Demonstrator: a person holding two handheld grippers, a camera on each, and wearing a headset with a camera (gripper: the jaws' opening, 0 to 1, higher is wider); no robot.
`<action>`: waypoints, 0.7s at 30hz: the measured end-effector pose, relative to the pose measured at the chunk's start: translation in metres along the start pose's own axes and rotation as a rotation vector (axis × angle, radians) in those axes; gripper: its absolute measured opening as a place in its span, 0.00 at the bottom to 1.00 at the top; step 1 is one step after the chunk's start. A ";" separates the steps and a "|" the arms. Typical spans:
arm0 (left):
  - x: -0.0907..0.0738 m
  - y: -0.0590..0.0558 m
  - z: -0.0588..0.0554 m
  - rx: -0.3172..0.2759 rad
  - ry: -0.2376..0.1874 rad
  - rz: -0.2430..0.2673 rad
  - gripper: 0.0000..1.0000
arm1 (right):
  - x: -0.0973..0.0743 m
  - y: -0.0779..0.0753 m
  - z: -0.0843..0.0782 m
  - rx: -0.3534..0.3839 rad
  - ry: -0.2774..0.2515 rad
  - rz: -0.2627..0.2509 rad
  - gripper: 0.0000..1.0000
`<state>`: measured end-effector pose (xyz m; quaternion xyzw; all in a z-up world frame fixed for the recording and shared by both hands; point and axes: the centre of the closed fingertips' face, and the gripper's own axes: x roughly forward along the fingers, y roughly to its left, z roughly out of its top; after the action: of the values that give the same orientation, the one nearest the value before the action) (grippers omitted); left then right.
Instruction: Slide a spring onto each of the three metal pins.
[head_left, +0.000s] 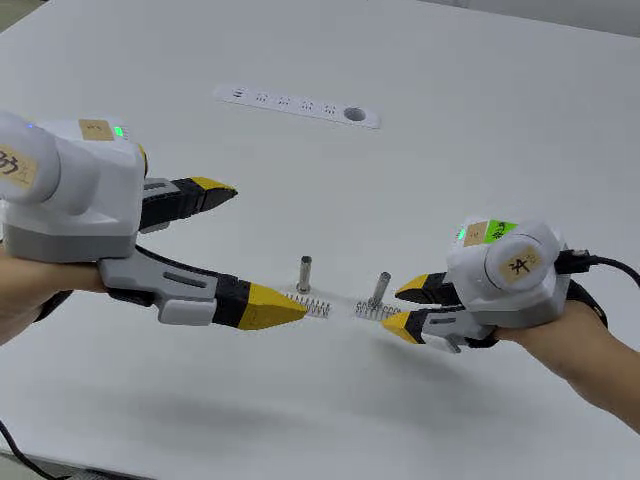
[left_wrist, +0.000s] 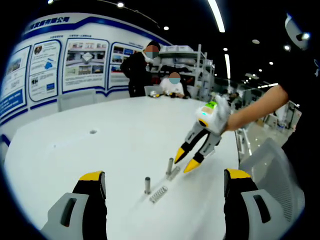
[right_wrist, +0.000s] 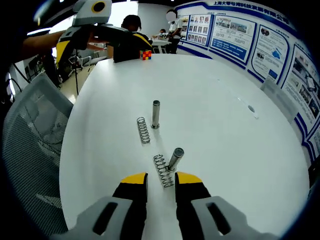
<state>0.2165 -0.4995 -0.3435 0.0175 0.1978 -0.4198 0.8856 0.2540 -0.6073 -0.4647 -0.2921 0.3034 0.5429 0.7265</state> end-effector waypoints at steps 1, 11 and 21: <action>0.000 0.000 0.000 0.000 0.001 0.001 1.00 | 0.002 -0.001 -0.002 -0.007 0.011 0.001 0.22; -0.002 0.004 -0.006 -0.013 0.009 0.007 1.00 | 0.013 -0.005 -0.010 0.014 0.056 0.010 0.17; -0.001 0.005 -0.010 -0.013 0.023 0.005 1.00 | 0.017 0.001 -0.013 -0.008 0.064 0.045 0.12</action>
<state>0.2162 -0.4933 -0.3529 0.0171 0.2106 -0.4163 0.8843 0.2555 -0.6060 -0.4862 -0.3054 0.3308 0.5507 0.7029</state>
